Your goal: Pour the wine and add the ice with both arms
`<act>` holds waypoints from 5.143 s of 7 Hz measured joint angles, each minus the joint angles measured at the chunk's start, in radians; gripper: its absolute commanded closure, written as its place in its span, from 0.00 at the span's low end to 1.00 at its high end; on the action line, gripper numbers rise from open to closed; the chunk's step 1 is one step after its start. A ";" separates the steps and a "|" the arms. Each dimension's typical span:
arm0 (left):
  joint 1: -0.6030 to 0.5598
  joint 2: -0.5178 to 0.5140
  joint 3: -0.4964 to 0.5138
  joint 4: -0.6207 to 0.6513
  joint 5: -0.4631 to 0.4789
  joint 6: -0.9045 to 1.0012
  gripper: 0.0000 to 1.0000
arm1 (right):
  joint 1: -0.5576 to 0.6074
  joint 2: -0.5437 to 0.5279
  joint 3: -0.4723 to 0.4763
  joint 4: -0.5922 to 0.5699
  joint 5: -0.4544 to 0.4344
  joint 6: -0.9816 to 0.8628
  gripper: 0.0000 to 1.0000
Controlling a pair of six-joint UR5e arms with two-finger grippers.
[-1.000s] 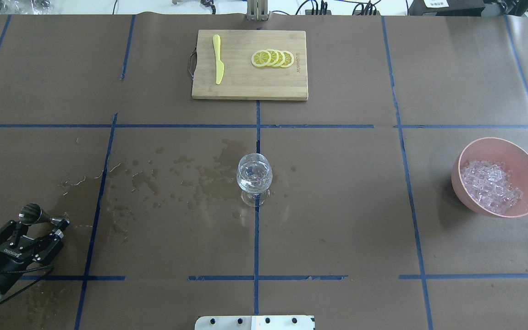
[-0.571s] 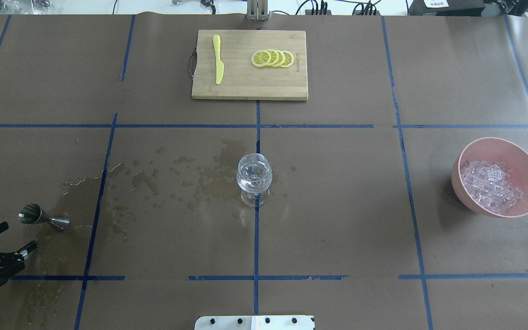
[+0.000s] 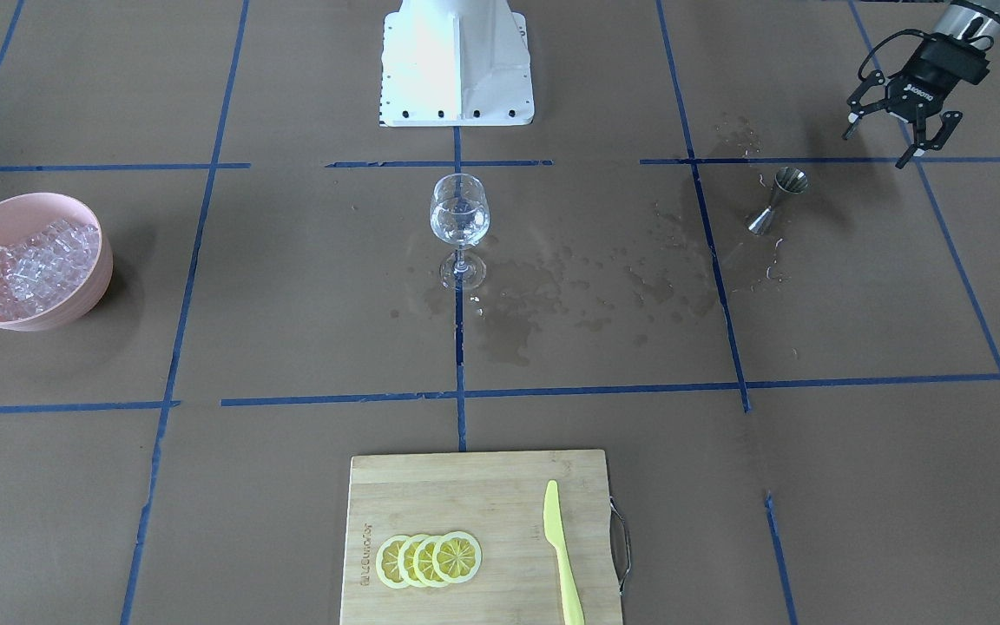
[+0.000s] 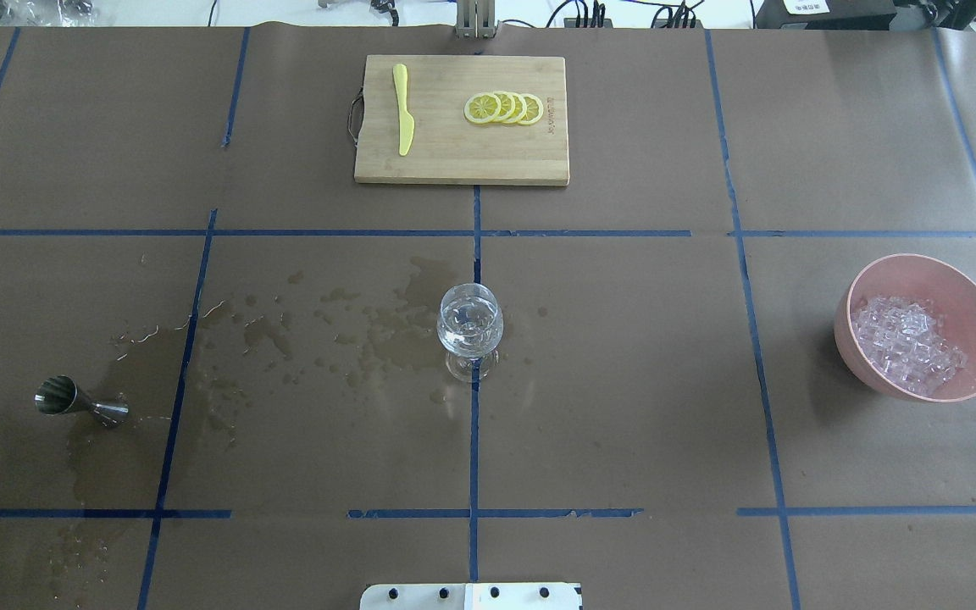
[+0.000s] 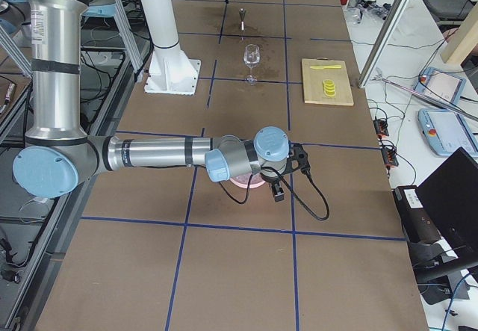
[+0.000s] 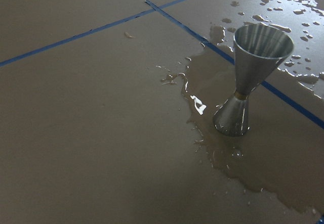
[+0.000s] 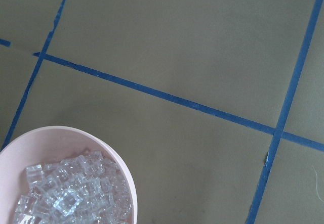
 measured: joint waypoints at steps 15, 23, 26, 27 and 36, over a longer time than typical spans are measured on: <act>-1.179 -0.599 0.021 1.003 -0.990 0.210 0.00 | -0.484 -0.035 0.142 0.000 -0.276 0.722 0.25; -1.179 -0.570 0.023 0.948 -0.985 0.187 0.00 | -0.441 -0.017 0.265 -0.003 -0.269 0.728 1.00; -1.179 -0.567 0.026 0.914 -0.988 0.181 0.00 | -0.483 0.140 0.384 -0.008 -0.282 1.007 1.00; -1.179 -0.567 0.026 0.908 -0.988 0.181 0.00 | -0.562 0.240 0.389 -0.010 -0.315 1.184 1.00; -1.177 -0.567 0.031 0.890 -0.988 0.180 0.00 | -0.991 0.761 0.273 -0.207 -0.719 1.715 0.01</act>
